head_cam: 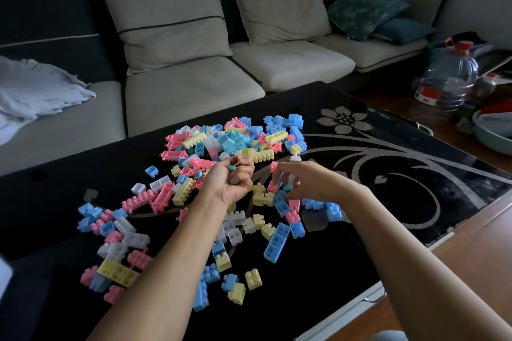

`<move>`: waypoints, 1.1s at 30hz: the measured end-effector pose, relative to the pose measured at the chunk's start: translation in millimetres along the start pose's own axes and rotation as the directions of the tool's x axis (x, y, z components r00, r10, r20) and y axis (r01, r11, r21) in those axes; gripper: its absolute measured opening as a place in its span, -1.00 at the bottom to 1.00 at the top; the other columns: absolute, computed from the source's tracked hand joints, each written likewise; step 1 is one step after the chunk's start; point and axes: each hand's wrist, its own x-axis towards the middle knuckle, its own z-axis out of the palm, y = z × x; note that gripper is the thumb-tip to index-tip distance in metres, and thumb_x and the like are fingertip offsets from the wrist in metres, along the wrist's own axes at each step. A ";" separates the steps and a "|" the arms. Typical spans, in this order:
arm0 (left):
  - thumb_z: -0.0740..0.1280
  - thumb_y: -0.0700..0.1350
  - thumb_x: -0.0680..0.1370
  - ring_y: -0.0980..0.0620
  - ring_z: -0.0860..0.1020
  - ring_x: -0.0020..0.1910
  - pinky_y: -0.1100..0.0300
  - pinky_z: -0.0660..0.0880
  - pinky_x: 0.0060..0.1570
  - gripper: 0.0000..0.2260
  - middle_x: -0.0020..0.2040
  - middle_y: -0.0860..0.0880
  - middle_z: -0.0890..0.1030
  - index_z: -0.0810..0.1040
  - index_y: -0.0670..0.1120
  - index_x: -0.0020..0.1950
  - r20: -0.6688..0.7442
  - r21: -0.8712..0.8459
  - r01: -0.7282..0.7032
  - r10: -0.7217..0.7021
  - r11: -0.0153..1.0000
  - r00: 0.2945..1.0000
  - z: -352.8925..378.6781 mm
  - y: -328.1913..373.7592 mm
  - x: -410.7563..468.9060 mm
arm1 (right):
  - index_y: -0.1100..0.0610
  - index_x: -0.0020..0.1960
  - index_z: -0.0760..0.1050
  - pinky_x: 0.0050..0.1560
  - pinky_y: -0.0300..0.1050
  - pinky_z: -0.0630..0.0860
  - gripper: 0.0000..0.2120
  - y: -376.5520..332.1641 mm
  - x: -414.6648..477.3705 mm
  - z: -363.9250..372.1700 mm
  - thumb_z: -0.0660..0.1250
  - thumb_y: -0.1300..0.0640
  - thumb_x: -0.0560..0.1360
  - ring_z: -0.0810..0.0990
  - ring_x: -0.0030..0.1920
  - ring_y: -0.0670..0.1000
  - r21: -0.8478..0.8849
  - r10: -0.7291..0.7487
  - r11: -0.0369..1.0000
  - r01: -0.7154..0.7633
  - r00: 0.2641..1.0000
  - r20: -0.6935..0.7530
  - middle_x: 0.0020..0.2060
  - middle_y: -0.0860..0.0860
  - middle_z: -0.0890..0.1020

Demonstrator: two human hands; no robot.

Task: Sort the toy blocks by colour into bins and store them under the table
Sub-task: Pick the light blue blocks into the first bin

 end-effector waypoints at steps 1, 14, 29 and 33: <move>0.15 -0.24 0.50 0.09 0.25 -0.70 0.33 0.13 -0.76 -0.82 -0.45 -0.06 0.38 0.40 -0.20 -0.30 -0.019 0.025 -0.003 0.004 1.000 1.000 1.1 0.6 -2.4 | 0.05 0.09 0.48 -0.22 -0.31 0.45 -0.71 0.4 0.4 1.9 0.46 0.17 0.41 0.47 -0.24 -0.18 -0.002 0.006 1.000 -0.006 1.000 -0.004 -0.07 -0.10 0.51; 0.13 -0.15 0.62 0.00 0.45 -0.13 0.21 0.42 -0.10 -0.81 -0.09 -0.18 0.46 0.44 -0.25 0.03 -0.226 0.162 -0.153 0.188 0.975 0.956 4.4 -5.2 -83.3 | 0.18 -0.03 0.53 -0.23 -0.21 0.42 -0.83 -17.4 10.7 19.0 0.43 0.16 0.42 0.49 -0.19 -0.04 -0.108 0.214 0.968 -0.225 0.971 -0.106 -0.19 -0.04 0.49; 0.13 -0.20 0.60 0.05 0.49 -0.23 0.32 0.45 -0.33 -0.82 -0.15 -0.15 0.55 0.50 -0.22 -0.01 -0.162 0.242 -0.304 0.347 0.922 0.924 -27.3 25.6 -216.4 | 0.23 -0.16 0.43 -0.44 -0.38 0.51 -0.93 -111.8 0.8 10.1 0.30 0.26 0.48 0.52 -0.48 -0.13 0.980 0.134 0.139 -0.145 0.983 0.127 -0.38 0.06 0.52; 0.08 -0.30 0.60 0.08 0.44 -0.28 0.37 0.43 -0.43 -0.81 -0.14 -0.15 0.50 0.48 -0.21 -0.05 -0.197 0.274 -0.439 0.497 0.856 0.845 -42.5 48.5 -268.1 | 0.25 -0.12 0.50 -0.41 -0.35 0.55 -0.72 -157.8 20.6 48.9 0.52 0.24 0.24 0.56 -0.44 -0.08 0.971 -0.042 -0.030 -0.236 0.971 0.235 -0.31 0.11 0.56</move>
